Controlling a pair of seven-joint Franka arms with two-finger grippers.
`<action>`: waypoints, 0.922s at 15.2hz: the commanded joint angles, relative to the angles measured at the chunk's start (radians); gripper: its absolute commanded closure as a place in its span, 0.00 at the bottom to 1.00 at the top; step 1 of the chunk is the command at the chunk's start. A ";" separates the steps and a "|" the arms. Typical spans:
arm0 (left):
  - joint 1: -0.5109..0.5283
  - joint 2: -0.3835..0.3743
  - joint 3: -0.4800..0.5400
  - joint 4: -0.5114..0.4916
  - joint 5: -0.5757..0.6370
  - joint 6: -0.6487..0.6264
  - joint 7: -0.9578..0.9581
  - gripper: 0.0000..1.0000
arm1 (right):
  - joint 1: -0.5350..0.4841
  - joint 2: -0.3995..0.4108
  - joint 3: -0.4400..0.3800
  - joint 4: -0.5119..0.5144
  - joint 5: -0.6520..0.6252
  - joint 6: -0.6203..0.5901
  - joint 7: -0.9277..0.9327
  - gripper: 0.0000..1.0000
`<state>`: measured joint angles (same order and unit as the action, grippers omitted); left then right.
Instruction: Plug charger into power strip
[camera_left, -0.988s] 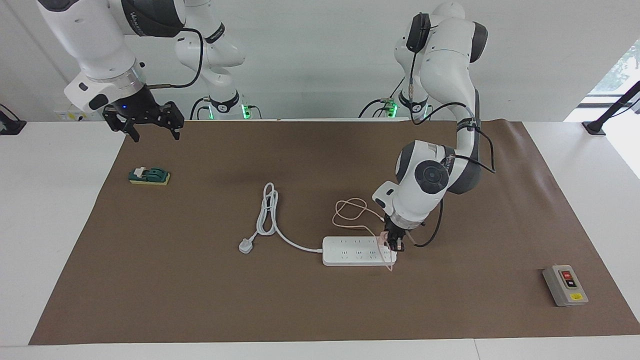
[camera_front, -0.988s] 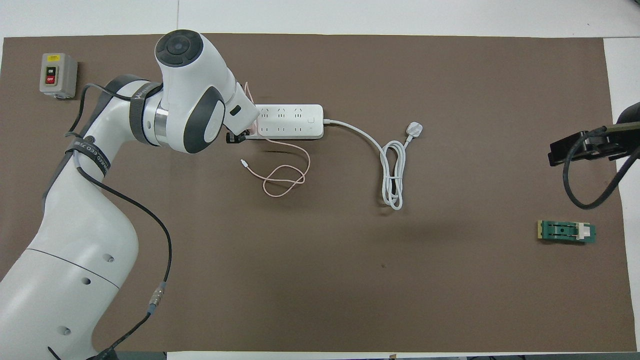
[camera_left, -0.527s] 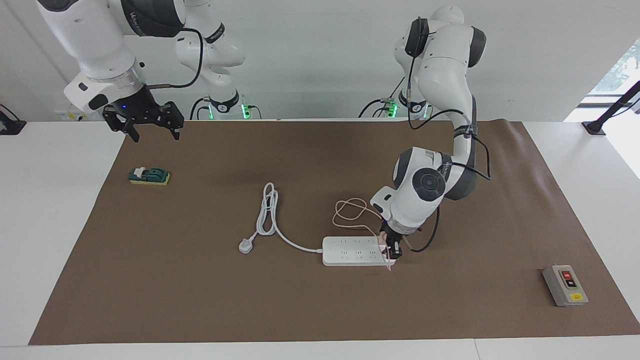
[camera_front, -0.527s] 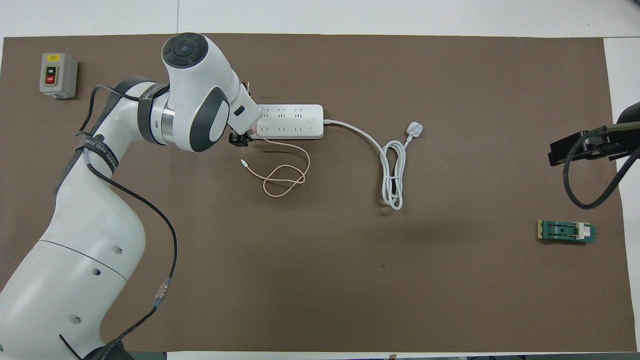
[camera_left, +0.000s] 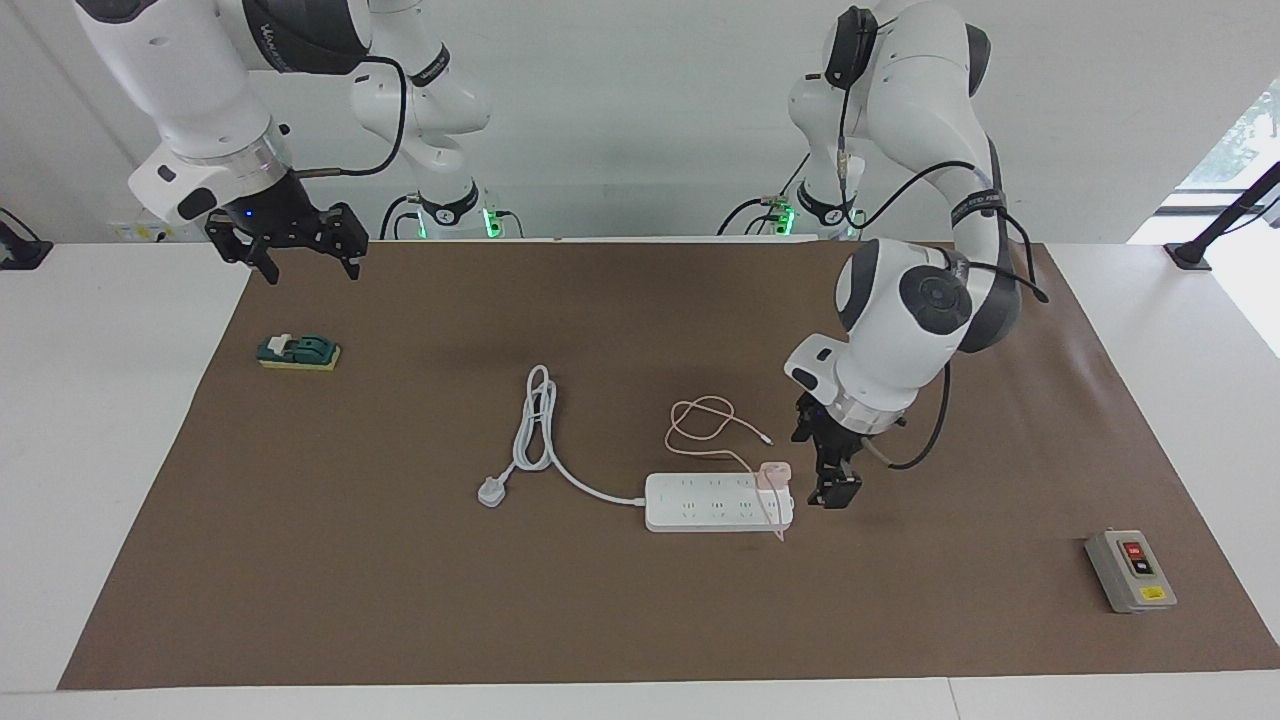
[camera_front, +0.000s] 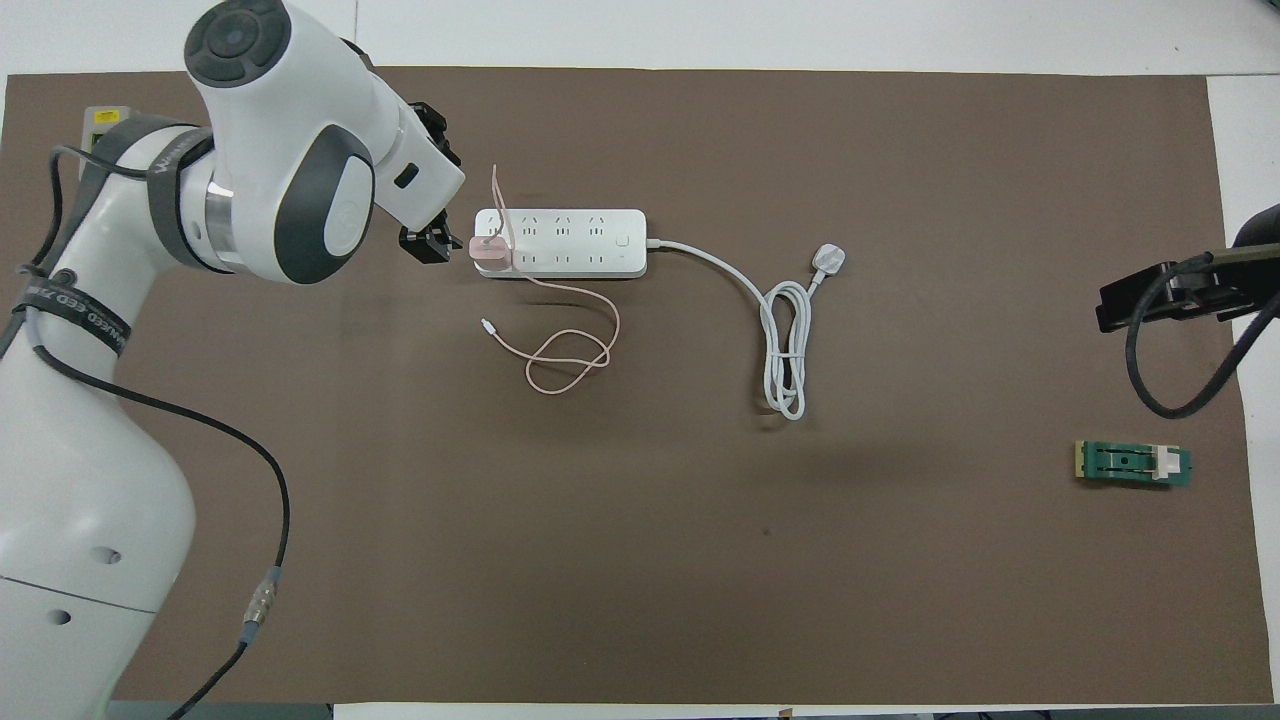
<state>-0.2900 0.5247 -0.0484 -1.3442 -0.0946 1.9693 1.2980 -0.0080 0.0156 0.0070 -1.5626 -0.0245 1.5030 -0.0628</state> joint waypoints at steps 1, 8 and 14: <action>0.011 -0.098 0.018 -0.035 -0.010 -0.080 -0.008 0.00 | -0.012 -0.020 0.010 -0.020 -0.012 -0.004 0.012 0.00; 0.012 -0.313 0.050 -0.029 -0.007 -0.453 -0.596 0.00 | -0.012 -0.020 0.010 -0.020 -0.012 -0.004 0.012 0.00; 0.012 -0.385 0.168 -0.036 0.009 -0.480 -1.187 0.00 | -0.012 -0.020 0.010 -0.020 -0.012 -0.004 0.012 0.00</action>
<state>-0.2775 0.1743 0.0869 -1.3469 -0.0930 1.4920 0.2215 -0.0080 0.0156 0.0070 -1.5626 -0.0245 1.5030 -0.0628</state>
